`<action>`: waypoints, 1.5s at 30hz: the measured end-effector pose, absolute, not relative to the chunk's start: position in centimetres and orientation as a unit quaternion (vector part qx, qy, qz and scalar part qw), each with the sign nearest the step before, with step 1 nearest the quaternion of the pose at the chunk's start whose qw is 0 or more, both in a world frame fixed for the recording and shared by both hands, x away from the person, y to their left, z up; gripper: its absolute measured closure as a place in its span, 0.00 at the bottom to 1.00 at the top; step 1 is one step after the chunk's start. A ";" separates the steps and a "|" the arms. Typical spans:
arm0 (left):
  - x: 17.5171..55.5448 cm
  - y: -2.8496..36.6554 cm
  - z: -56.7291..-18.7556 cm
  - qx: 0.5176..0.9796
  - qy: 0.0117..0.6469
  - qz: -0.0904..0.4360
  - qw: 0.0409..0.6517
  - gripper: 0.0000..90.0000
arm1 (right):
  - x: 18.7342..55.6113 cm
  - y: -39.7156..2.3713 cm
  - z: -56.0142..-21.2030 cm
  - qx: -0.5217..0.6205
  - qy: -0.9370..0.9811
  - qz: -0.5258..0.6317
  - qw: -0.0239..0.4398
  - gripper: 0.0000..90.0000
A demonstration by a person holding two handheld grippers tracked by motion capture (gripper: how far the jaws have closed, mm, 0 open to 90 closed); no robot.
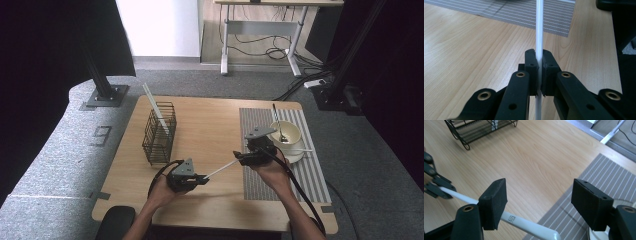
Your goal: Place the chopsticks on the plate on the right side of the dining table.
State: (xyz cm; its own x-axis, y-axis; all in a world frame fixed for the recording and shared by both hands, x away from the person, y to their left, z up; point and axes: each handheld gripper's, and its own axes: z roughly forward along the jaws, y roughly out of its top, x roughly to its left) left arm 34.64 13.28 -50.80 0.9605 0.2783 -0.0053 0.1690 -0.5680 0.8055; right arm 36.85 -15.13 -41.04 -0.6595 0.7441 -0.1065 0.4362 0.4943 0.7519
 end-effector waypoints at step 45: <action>33.9 12.3 -51.5 0.939 0.064 -0.007 0.339 0.95 | 32.3 -16.5 -46.9 0.253 0.915 0.293 0.116 0.33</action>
State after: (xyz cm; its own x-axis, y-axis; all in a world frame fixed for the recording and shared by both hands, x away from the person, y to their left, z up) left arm 33.91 12.26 -51.45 0.9918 0.1150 -0.0554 0.1239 -0.7625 0.6351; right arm 32.27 -16.53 -46.91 -0.8455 0.5301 -0.0642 0.3940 0.7006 0.5949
